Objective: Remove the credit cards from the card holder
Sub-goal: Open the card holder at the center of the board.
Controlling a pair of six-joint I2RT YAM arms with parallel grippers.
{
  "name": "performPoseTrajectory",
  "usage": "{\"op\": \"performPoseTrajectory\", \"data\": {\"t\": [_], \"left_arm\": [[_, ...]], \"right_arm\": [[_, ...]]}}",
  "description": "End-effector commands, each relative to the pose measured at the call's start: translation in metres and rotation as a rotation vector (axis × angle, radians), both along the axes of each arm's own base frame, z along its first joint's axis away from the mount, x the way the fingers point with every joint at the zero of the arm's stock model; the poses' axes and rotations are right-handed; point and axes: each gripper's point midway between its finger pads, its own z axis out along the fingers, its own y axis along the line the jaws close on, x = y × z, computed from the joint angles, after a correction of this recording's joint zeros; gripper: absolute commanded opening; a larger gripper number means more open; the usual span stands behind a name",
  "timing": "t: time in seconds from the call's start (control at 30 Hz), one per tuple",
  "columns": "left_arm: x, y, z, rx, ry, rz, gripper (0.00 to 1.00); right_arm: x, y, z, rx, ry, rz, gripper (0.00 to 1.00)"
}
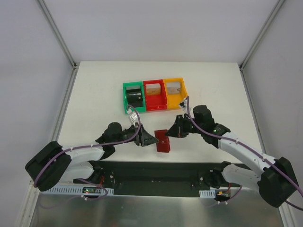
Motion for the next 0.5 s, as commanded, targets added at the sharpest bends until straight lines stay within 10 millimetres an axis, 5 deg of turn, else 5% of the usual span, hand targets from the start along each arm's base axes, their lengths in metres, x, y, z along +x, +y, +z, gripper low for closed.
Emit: {"op": "performPoseTrajectory", "data": {"t": [0.0, 0.47], "left_arm": [[0.001, -0.005, 0.039, -0.128, -0.129, -0.04, 0.6], [0.005, 0.014, 0.031, -0.064, -0.148, 0.022, 0.61]], "right_arm": [[-0.003, 0.011, 0.04, 0.113, -0.036, 0.052, 0.0], [-0.012, 0.012, 0.072, 0.18, -0.074, 0.091, 0.0]]}}
